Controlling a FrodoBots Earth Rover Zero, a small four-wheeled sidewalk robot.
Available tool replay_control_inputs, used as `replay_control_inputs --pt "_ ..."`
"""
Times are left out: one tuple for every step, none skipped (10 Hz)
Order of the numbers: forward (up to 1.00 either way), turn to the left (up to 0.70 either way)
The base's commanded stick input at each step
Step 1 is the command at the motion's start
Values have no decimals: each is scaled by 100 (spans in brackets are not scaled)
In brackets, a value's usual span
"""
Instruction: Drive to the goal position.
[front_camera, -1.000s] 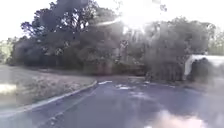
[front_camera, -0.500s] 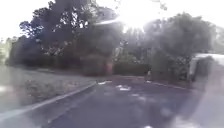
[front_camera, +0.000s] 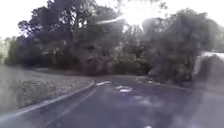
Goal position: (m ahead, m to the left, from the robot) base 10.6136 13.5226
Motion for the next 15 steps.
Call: replay_control_inputs --pt "70 0" --pt "70 0" --pt "70 -2" --pt "70 -11" --pt "70 -14" --pt "70 0" --pt "70 0" --pt "70 0" --pt "66 0" --pt "61 0" --pt "60 0" --pt "60 0" --pt "60 0" --pt "60 0" --pt "60 0"
